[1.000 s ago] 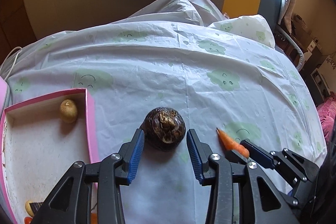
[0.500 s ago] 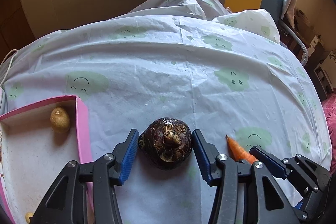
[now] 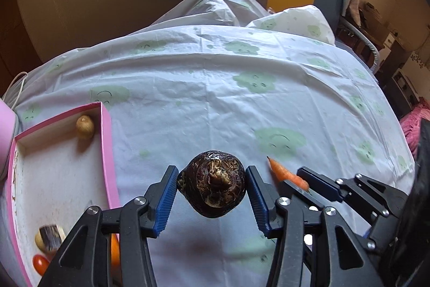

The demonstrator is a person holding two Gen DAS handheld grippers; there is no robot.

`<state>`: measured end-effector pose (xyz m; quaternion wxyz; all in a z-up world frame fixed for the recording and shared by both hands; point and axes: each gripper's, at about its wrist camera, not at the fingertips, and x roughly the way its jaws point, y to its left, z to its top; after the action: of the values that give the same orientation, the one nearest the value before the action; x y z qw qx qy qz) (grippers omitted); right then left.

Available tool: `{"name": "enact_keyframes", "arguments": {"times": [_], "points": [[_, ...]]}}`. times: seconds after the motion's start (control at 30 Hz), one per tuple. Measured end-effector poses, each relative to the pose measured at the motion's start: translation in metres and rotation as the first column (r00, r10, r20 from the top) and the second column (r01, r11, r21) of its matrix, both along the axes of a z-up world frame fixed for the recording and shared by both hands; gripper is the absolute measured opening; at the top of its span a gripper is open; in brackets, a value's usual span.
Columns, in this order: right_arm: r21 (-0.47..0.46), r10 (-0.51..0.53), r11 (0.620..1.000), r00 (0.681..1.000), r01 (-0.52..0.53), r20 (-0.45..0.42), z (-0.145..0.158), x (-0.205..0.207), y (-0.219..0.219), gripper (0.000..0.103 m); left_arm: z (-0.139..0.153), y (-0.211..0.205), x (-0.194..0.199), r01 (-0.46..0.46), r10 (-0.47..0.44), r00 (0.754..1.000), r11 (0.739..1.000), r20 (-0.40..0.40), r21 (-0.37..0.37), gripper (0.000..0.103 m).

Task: Organize fruits
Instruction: 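Carry the dark wrinkled fruit into the tray and open the left tool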

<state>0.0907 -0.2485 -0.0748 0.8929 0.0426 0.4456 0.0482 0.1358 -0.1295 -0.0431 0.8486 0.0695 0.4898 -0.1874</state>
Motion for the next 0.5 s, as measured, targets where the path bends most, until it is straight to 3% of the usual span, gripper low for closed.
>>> {"name": "enact_keyframes", "arguments": {"times": [0.27, 0.5], "points": [[-0.006, -0.05, 0.999, 0.999, 0.05, -0.009, 0.0, -0.036, -0.016, 0.022, 0.004, -0.001, -0.056, 0.027, -0.027, 0.999, 1.0, 0.022, -0.015, 0.052], [-0.031, -0.083, 0.996, 0.996, 0.083, 0.014, -0.001, -0.059, -0.026, 0.022, -0.013, -0.004, -0.093, 0.069, -0.068, 0.996, 0.997, 0.054, -0.02, 0.052]]}}
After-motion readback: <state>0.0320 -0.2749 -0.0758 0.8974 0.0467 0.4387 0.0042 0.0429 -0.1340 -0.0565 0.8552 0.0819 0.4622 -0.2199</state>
